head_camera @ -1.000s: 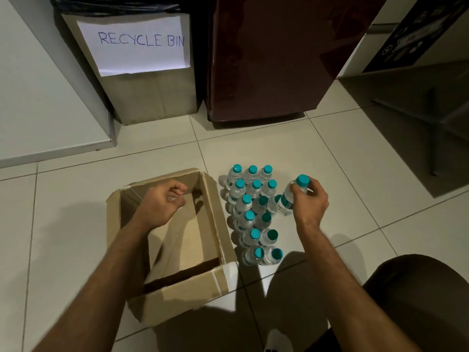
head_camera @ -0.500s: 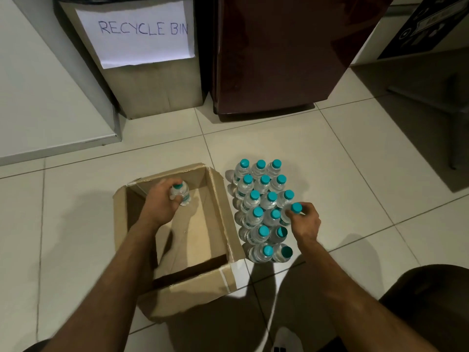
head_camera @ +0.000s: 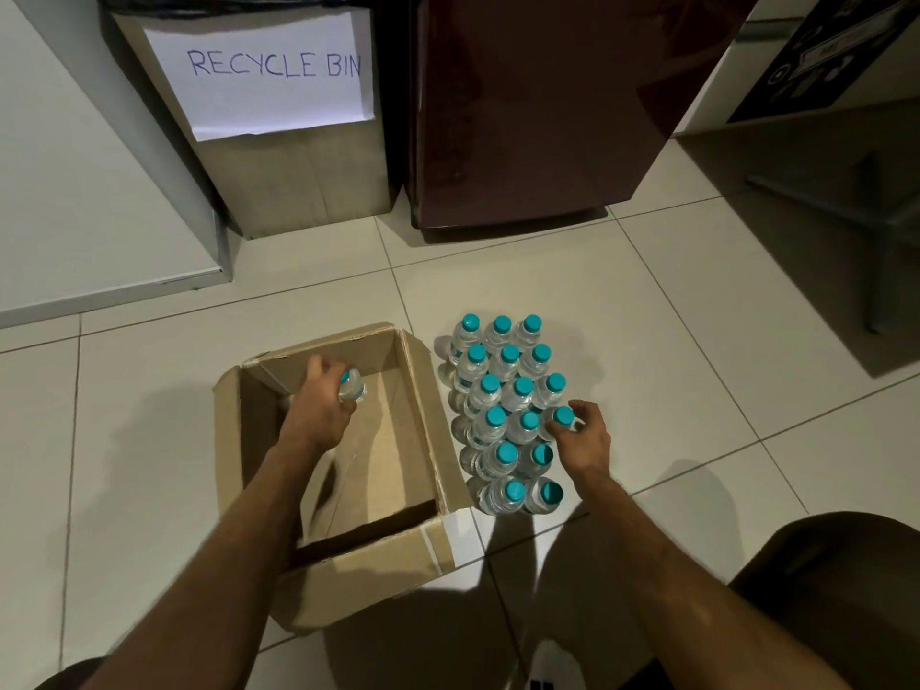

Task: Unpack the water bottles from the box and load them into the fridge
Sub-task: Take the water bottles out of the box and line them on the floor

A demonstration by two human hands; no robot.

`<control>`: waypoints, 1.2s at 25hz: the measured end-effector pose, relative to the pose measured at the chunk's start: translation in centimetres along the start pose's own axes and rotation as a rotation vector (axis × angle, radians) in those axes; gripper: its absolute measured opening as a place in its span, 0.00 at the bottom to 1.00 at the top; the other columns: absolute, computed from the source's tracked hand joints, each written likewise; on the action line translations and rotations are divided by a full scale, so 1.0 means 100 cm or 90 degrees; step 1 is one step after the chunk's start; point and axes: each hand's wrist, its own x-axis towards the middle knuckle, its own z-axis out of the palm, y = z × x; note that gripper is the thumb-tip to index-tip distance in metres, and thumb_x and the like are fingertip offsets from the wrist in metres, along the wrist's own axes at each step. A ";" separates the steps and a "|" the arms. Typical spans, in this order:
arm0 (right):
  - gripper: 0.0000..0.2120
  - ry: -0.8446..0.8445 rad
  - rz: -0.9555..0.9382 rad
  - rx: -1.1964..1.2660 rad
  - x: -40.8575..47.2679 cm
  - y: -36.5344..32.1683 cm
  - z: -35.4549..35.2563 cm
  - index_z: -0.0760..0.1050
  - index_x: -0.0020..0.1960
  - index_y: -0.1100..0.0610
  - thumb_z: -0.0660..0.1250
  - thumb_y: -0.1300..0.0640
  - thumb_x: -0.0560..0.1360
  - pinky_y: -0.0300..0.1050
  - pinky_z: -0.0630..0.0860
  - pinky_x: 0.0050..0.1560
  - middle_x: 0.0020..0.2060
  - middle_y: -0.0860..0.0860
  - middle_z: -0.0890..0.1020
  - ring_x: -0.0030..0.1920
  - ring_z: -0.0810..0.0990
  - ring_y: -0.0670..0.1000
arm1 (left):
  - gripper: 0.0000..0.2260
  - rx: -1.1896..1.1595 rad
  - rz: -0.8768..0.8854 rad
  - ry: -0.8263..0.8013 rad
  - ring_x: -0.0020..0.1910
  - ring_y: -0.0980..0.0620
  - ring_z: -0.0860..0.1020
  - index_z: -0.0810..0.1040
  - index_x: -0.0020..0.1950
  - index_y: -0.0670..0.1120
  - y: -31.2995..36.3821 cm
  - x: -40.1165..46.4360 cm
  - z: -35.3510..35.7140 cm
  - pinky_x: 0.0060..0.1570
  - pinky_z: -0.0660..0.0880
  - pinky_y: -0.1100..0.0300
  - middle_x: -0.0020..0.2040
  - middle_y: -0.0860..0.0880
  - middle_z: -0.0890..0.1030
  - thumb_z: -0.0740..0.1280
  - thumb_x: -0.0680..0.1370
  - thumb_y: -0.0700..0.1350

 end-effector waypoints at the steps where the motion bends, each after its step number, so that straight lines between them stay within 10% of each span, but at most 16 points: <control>1: 0.21 0.013 -0.008 -0.004 -0.002 -0.002 -0.001 0.69 0.68 0.54 0.70 0.56 0.78 0.47 0.74 0.59 0.67 0.52 0.75 0.61 0.76 0.54 | 0.21 -0.006 -0.008 0.005 0.61 0.41 0.75 0.72 0.70 0.42 0.001 -0.003 0.000 0.65 0.75 0.48 0.67 0.44 0.67 0.71 0.77 0.39; 8: 0.14 0.083 -0.254 0.023 -0.049 -0.041 0.014 0.75 0.63 0.51 0.67 0.60 0.78 0.44 0.66 0.70 0.69 0.43 0.69 0.77 0.56 0.48 | 0.09 -0.049 0.018 0.022 0.49 0.50 0.76 0.79 0.50 0.50 0.016 -0.010 -0.022 0.52 0.78 0.51 0.52 0.49 0.76 0.74 0.74 0.39; 17: 0.31 -0.353 -0.360 -0.072 -0.114 -0.121 0.061 0.68 0.72 0.41 0.74 0.47 0.71 0.54 0.72 0.67 0.70 0.43 0.71 0.67 0.69 0.43 | 0.13 -0.234 0.153 -0.184 0.34 0.59 0.78 0.79 0.51 0.46 0.114 -0.025 -0.115 0.32 0.74 0.67 0.43 0.50 0.81 0.75 0.70 0.34; 24: 0.26 -0.267 -0.347 0.031 -0.107 -0.124 0.040 0.72 0.68 0.41 0.74 0.44 0.72 0.51 0.78 0.61 0.63 0.41 0.78 0.62 0.76 0.42 | 0.14 -0.404 0.181 -0.195 0.40 0.40 0.83 0.78 0.56 0.43 0.151 -0.037 -0.108 0.44 0.82 0.51 0.47 0.46 0.84 0.74 0.73 0.33; 30: 0.26 -0.074 -0.254 0.109 -0.079 -0.115 -0.030 0.73 0.70 0.52 0.74 0.53 0.74 0.41 0.81 0.55 0.60 0.45 0.80 0.56 0.80 0.39 | 0.13 -0.262 0.136 -0.121 0.49 0.51 0.82 0.80 0.59 0.53 0.120 -0.033 -0.084 0.56 0.79 0.49 0.50 0.50 0.83 0.72 0.76 0.41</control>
